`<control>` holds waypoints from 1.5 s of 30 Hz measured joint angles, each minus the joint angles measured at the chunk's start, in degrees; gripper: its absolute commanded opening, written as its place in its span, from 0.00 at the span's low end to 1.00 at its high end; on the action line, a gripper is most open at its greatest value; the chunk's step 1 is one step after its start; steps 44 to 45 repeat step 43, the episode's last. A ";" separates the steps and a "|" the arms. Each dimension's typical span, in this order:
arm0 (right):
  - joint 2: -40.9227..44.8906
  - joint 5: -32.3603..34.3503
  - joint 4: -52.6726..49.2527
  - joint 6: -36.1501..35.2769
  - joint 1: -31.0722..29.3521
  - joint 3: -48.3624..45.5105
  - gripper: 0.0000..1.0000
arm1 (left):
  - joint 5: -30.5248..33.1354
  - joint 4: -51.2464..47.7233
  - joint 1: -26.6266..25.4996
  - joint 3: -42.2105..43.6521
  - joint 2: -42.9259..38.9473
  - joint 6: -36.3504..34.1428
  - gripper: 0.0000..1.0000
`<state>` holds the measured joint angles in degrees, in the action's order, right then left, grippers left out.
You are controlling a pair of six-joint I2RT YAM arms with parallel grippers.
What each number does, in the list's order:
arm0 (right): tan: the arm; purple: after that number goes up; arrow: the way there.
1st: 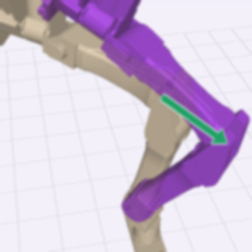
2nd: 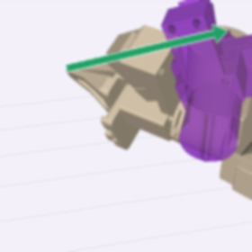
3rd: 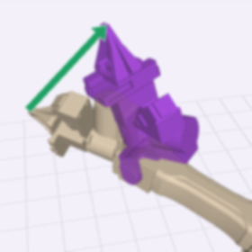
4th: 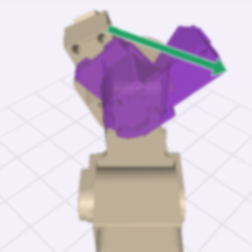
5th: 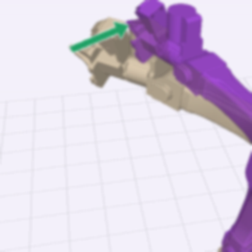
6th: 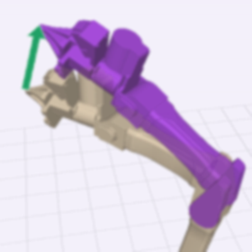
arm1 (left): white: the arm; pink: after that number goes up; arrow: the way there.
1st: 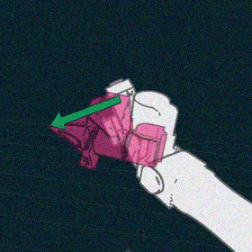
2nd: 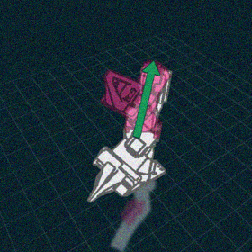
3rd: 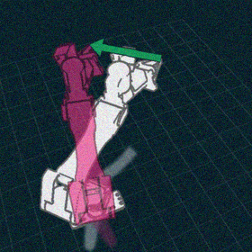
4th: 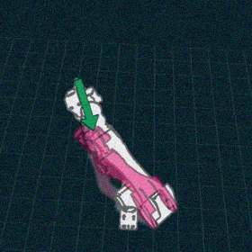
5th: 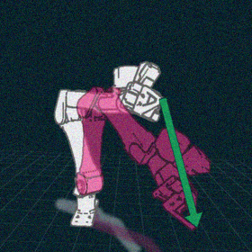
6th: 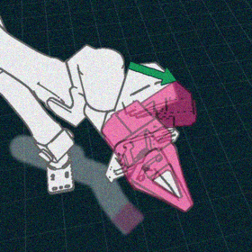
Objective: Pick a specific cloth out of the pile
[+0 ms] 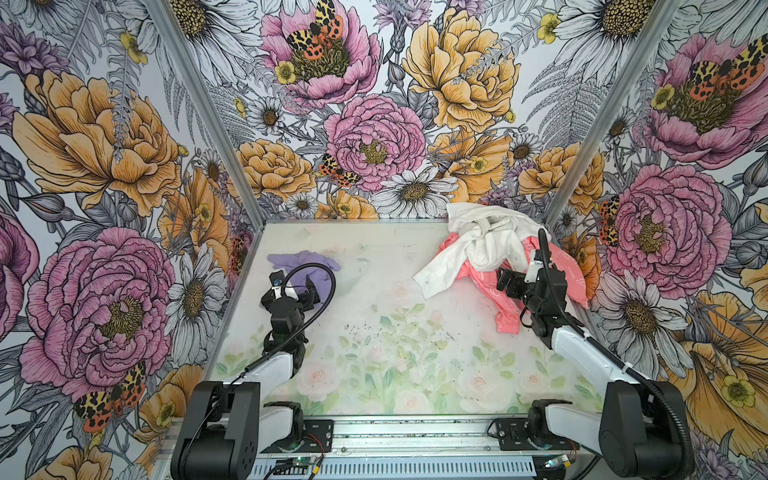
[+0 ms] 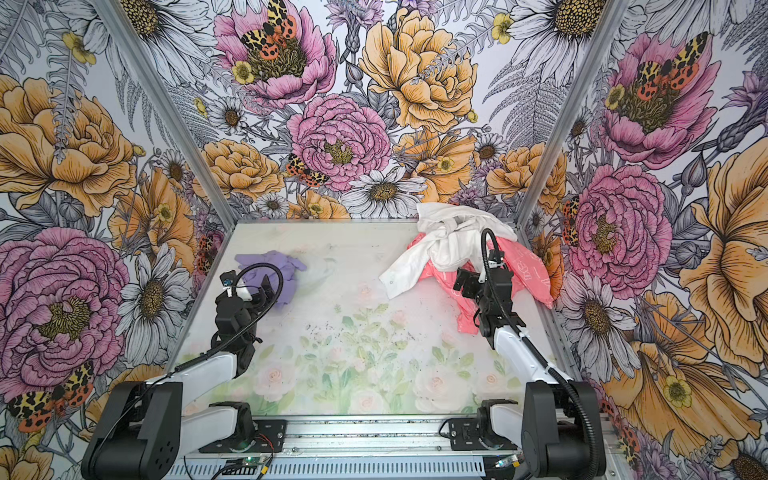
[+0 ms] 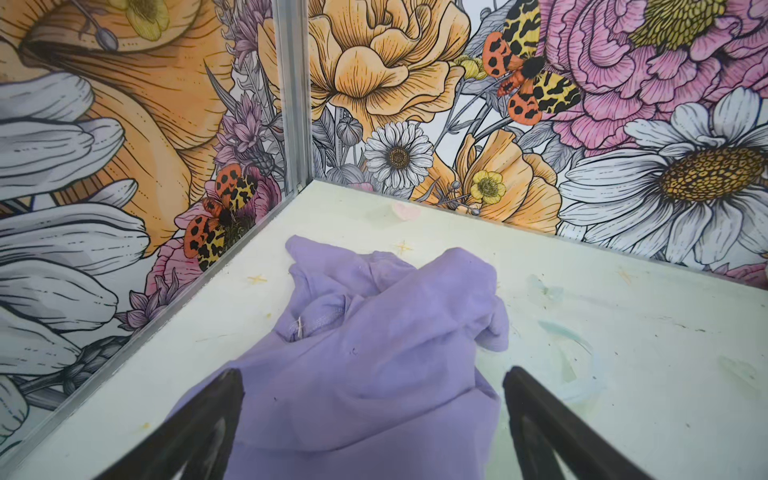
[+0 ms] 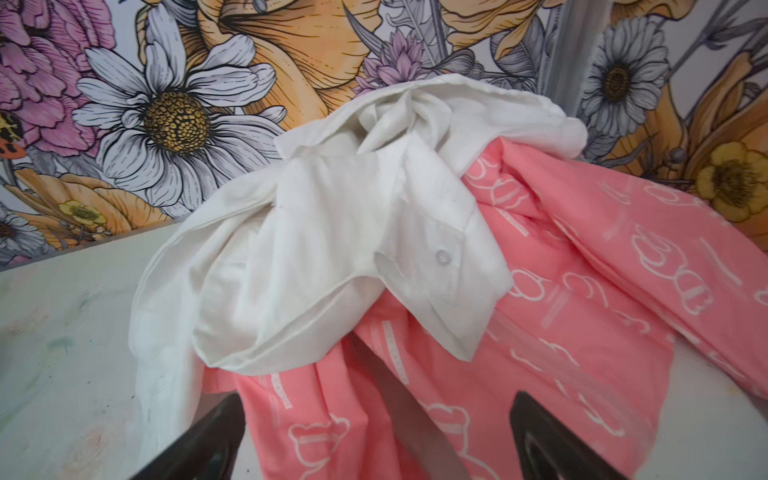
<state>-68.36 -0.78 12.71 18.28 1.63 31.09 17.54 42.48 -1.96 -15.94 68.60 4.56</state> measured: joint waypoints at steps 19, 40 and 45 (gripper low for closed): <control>-17.55 3.96 36.46 -10.47 1.38 -12.50 0.99 | -5.62 16.85 2.89 0.55 20.50 -1.75 0.99; -19.50 3.78 37.51 -10.97 1.40 -10.40 0.99 | -4.72 12.28 0.70 -4.92 20.39 -4.13 0.99; -19.50 3.78 37.53 -11.32 1.40 -10.40 0.99 | -4.72 11.93 0.70 -4.92 20.39 -4.13 0.99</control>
